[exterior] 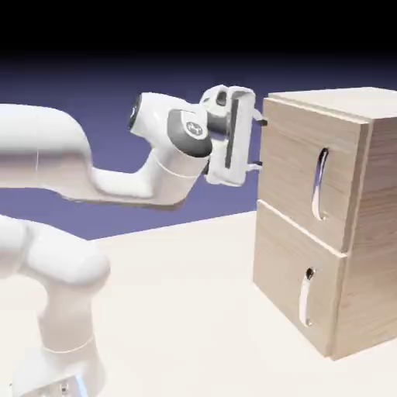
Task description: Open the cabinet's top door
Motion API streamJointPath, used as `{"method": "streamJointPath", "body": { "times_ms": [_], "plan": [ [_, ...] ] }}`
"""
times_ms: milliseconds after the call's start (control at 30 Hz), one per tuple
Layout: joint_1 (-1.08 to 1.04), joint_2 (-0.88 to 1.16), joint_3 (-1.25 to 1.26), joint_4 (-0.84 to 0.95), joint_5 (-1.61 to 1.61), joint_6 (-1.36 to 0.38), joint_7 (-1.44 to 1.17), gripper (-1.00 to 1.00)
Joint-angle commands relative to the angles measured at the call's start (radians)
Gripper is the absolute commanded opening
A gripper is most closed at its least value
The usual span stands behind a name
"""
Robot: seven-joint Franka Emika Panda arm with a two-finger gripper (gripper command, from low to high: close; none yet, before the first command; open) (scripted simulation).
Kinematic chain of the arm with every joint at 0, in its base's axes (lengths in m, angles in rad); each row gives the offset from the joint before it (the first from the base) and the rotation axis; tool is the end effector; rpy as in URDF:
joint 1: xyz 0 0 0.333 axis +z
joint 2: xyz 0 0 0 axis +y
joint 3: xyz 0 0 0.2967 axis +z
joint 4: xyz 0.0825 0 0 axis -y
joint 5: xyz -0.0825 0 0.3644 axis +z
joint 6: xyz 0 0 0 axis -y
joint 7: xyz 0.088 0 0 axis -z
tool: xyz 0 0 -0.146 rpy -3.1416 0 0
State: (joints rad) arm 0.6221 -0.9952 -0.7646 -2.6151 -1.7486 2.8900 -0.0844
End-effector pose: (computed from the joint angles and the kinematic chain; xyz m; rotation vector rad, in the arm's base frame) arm 0.3753 -0.0387 0.5434 1.6549 1.2341 1.2816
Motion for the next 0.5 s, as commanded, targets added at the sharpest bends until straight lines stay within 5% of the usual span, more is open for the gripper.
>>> {"method": "streamJointPath", "body": {
  "times_ms": [0, 467],
  "plan": [
    [0.015, -0.011, -0.019, 0.005, -0.044, -0.004, -0.021, 0.0],
    [0.228, -0.159, -0.285, 0.073, -0.652, -0.055, -0.308, 0.0]
  ]
}}
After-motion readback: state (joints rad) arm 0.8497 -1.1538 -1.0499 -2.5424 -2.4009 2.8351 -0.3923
